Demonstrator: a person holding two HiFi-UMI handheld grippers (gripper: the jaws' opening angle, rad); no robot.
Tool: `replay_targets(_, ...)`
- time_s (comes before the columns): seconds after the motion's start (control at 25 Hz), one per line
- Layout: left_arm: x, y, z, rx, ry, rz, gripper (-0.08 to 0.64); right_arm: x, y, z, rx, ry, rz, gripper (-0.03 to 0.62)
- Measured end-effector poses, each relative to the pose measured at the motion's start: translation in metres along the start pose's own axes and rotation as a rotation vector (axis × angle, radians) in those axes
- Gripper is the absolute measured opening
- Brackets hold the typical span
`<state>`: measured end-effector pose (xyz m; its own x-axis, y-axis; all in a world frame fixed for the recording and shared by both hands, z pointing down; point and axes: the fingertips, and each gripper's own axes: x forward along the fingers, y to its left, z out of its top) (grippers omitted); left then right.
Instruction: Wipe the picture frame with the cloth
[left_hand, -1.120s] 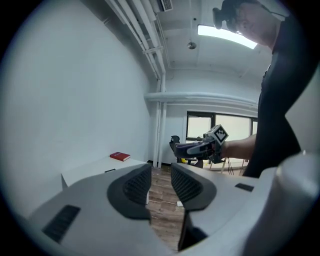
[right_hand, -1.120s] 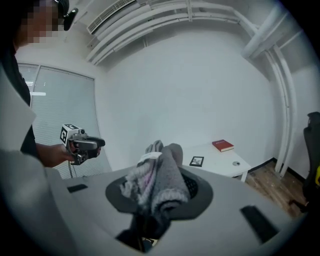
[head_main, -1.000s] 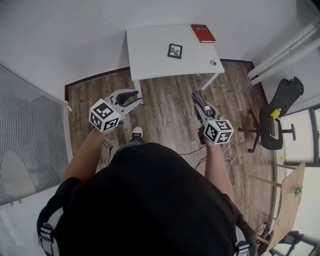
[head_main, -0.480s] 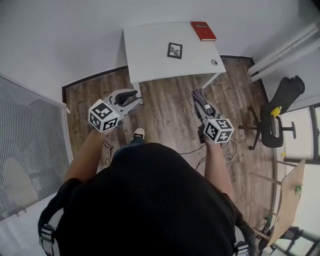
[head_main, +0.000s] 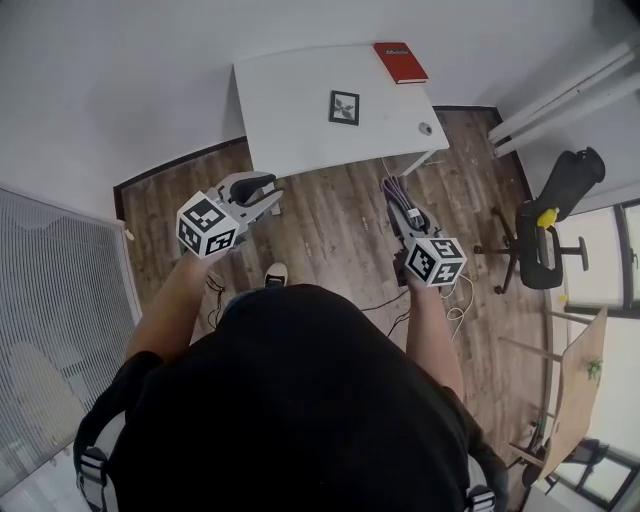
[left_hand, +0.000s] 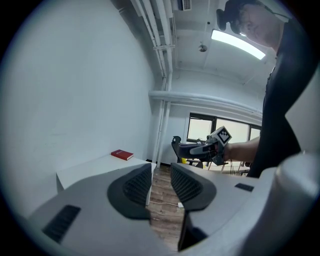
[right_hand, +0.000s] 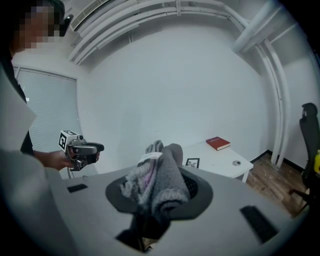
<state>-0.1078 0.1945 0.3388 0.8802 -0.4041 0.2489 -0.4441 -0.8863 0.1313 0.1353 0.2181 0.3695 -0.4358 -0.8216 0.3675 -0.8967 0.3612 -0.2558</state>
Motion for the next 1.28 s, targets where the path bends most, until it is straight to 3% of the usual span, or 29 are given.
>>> replay_targets(0.64,0.029,0.075,0.008,-0.003,-0.011,-0.091,0.121,0.048,0.002,0.02,0.009,0.011,-0.053,0.104)
replay_targets(1.28,0.006,0.136,0.002,0.002,-0.009,-0.144,0.12,0.093,0.034,0.03,0.035,0.008,-0.084,0.103)
